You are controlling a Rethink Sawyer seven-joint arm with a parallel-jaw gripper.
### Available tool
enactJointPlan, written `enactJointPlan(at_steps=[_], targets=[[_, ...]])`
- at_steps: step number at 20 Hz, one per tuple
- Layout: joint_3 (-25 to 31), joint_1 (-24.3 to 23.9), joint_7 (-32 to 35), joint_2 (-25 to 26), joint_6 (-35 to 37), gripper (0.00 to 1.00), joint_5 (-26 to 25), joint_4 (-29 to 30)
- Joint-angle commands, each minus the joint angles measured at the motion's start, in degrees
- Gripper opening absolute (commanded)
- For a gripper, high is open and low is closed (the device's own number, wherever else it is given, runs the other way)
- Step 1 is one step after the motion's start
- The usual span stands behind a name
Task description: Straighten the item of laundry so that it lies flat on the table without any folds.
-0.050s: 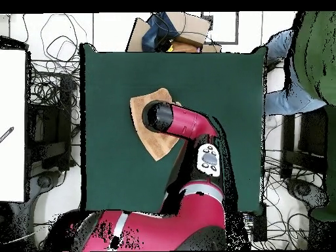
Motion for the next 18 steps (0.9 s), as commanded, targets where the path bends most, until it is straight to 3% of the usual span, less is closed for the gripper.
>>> enactJointPlan(at_steps=[1, 2, 3, 18], targets=[[2.44, 1.09, 8.31, 1.35, -2.15, 0.00, -2.35, 2.93], [2.34, 1.14, 8.40, 1.34, -2.21, 0.00, -2.35, 2.98], [2.25, 1.20, 8.50, 1.34, -2.27, 1.00, -2.34, 3.02], [4.42, -0.36, 6.66, 1.95, -2.70, 1.00, -2.71, 3.46]])
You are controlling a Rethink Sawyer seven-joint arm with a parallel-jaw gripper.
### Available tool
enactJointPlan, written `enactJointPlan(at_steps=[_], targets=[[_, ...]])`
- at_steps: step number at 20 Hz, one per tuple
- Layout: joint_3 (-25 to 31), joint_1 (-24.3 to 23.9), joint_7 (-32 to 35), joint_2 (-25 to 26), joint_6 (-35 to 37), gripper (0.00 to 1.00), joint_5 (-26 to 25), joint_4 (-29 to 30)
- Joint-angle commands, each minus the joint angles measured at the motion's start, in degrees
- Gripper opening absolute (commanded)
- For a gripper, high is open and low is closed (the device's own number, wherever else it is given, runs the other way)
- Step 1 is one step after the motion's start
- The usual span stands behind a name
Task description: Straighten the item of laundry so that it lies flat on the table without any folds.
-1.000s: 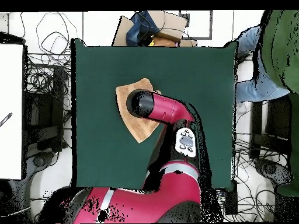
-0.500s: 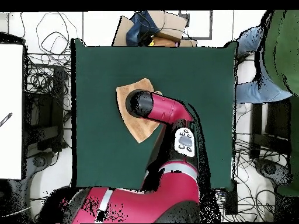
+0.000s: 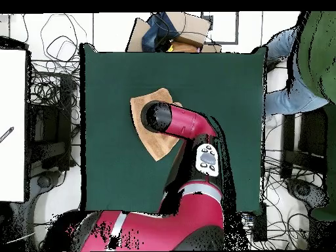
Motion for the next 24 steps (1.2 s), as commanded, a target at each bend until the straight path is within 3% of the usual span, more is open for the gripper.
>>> enactJointPlan(at_steps=[1, 24], targets=[[4.62, -0.85, 6.74, 1.99, -3.21, 1.00, -2.74, 3.85], [5.20, -1.62, 7.59, 7.03, -7.52, 1.00, -2.73, 5.03]])
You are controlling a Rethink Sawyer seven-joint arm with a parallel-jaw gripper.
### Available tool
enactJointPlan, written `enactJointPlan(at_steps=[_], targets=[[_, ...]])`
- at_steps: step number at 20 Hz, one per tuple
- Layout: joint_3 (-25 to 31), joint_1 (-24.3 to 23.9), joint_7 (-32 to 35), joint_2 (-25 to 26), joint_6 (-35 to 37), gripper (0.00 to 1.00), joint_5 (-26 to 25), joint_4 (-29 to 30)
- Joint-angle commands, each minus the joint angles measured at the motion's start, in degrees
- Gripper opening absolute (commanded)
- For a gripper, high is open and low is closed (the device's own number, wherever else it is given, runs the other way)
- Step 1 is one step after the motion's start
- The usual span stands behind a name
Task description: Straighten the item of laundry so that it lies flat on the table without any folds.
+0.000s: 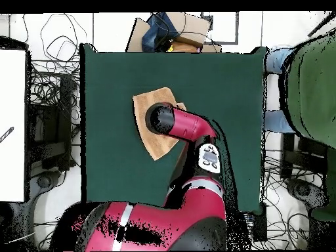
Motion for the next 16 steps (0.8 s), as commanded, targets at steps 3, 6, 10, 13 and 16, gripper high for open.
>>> enactJointPlan(at_steps=[3, 6, 10, 13, 16], targets=[[5.52, -0.99, 7.41, 4.67, -2.31, 1.00, -2.58, 5.10], [5.33, -0.83, 7.54, 4.61, -2.06, 1.00, -2.35, 4.98], [4.78, -0.28, 8.18, 4.53, -2.04, 1.00, -2.08, 5.00], [4.20, 0.19, 8.60, 4.48, -1.62, 0.00, -1.85, 4.88], [4.37, 0.14, 8.45, 4.24, -1.08, 0.00, -1.81, 5.09]])
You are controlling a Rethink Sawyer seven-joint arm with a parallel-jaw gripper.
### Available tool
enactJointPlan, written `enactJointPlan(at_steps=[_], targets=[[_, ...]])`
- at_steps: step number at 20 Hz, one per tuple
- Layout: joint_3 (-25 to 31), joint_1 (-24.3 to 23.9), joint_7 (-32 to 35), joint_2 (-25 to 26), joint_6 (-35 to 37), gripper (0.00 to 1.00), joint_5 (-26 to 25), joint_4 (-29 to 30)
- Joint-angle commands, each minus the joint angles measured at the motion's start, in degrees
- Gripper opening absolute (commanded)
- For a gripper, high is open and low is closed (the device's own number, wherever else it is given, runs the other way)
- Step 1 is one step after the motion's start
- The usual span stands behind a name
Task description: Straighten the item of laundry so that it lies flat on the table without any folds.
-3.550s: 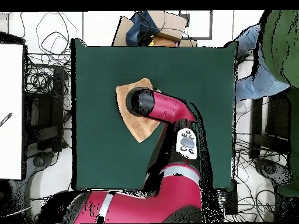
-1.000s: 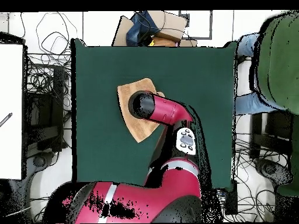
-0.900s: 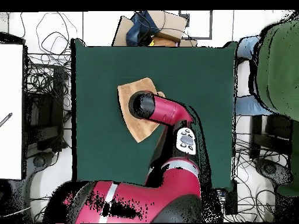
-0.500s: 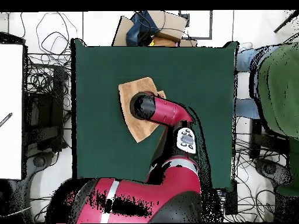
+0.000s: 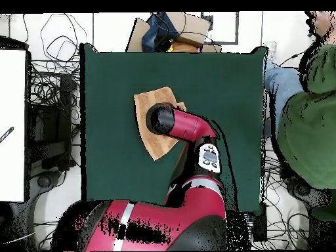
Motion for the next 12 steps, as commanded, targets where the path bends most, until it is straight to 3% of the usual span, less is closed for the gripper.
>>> enactJointPlan(at_steps=[1, 12], targets=[[4.36, 0.21, 8.29, 3.79, 0.05, 0.00, -1.90, 5.16], [5.16, -0.47, 8.05, 3.18, 0.12, 0.00, -1.79, 5.74]])
